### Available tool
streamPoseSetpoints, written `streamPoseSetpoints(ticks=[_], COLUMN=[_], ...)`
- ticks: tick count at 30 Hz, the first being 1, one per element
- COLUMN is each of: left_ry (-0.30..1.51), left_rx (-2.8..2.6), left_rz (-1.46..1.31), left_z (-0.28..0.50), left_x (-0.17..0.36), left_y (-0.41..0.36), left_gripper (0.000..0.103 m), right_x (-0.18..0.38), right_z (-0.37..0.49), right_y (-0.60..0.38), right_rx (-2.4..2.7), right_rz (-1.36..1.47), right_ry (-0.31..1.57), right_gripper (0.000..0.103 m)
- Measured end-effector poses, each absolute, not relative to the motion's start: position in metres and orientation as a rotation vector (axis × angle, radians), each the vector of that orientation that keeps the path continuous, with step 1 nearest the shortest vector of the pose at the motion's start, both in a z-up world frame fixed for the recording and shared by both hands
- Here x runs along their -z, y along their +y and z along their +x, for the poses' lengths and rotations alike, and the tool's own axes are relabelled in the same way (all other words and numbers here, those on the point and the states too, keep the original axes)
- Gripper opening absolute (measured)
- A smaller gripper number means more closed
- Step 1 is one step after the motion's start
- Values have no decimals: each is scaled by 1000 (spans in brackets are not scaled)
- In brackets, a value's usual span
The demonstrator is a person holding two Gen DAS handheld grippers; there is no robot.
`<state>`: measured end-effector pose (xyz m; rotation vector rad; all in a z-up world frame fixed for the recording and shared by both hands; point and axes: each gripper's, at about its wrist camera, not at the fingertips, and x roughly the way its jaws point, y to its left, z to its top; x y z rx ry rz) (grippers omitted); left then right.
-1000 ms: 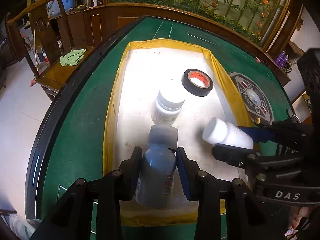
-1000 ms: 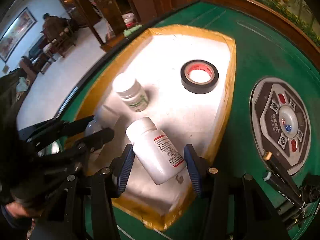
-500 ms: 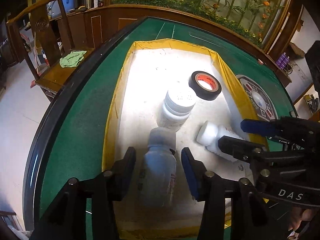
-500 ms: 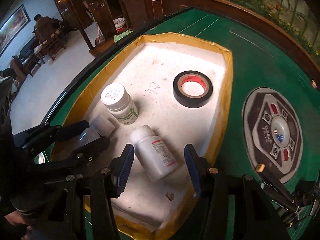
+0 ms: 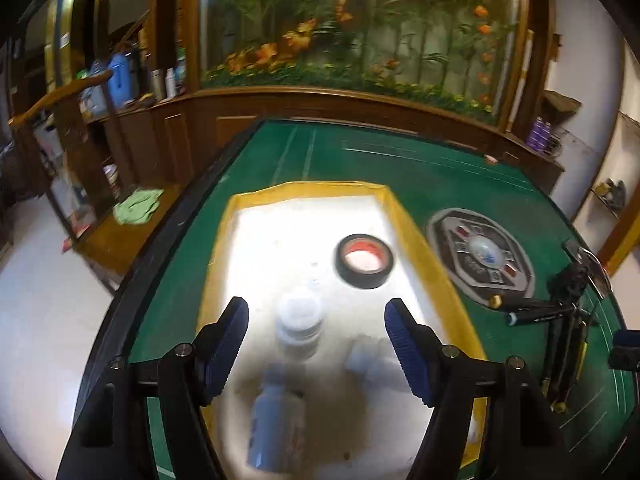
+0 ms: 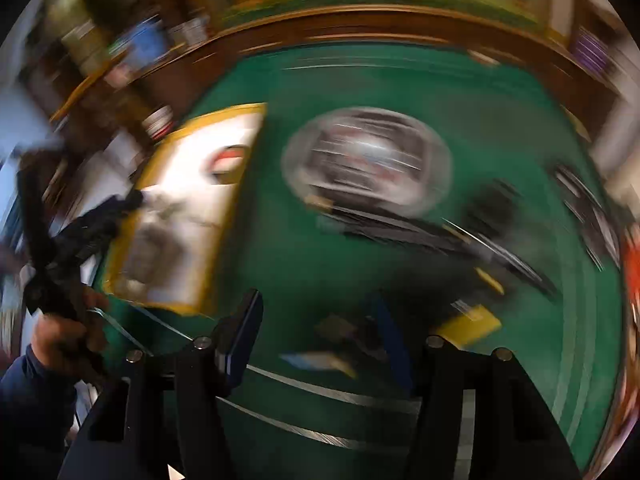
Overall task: Organize rigid objects
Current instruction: 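Carry both white bottles into the tray and open both grippers, then grasp a black marker from the pile with the left gripper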
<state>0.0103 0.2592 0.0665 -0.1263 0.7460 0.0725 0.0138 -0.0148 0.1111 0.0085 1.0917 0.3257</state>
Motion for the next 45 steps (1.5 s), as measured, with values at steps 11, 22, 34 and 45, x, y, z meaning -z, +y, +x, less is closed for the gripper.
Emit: streamPoseSetpoints(ticks=[11,22,34,45], left_ry=[775,838,826,1025], left_rx=[-74,-97,131,295], left_rz=[20,71,113,89], left_z=[23,-21,-46,14], left_x=[-51,-54,-91,-46], left_y=[233,206,96,-6], left_gripper=[75,83,83,45], right_x=[-87,-68,-48,-57], right_z=[-47,-8,32,15], right_y=[-160,-153,-162,-241], right_rx=[0,-140,-387,-394], right_rz=[247,288,245,271], right_ry=[1175,1203,1253,1220], right_gripper=[57,57,57,57])
